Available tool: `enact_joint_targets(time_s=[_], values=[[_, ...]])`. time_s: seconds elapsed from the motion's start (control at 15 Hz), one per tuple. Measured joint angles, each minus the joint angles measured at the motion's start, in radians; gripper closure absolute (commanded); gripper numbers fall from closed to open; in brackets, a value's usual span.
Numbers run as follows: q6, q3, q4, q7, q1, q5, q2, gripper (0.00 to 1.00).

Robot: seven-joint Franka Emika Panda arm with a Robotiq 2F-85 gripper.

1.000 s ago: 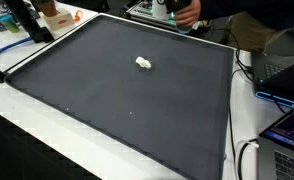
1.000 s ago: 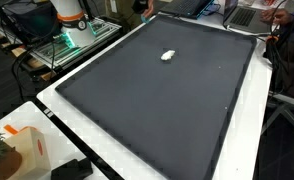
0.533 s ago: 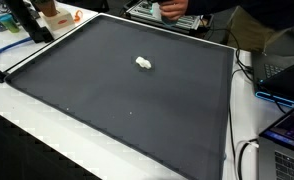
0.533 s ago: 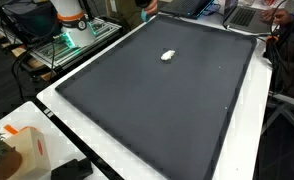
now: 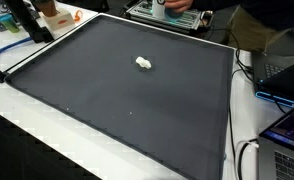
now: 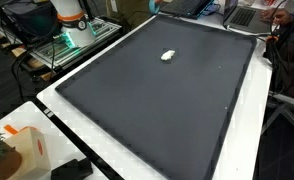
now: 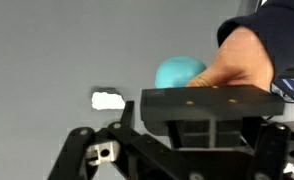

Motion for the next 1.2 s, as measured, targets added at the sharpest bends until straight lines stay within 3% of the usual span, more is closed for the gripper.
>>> enact_joint_targets(time_s=[0.4,0.53,0.6,1.0,1.2], values=[[-0.008,0.000,0.000,0.000,0.003,0.010,-0.007,0.02],[-0.009,0.000,0.000,0.000,0.003,0.012,-0.007,0.13],[-0.010,0.000,0.000,0.000,0.003,0.013,-0.007,0.28],[-0.021,-0.001,0.000,0.003,0.003,0.015,-0.015,0.75],[-0.023,-0.002,0.000,0.007,0.002,0.015,-0.022,0.78]])
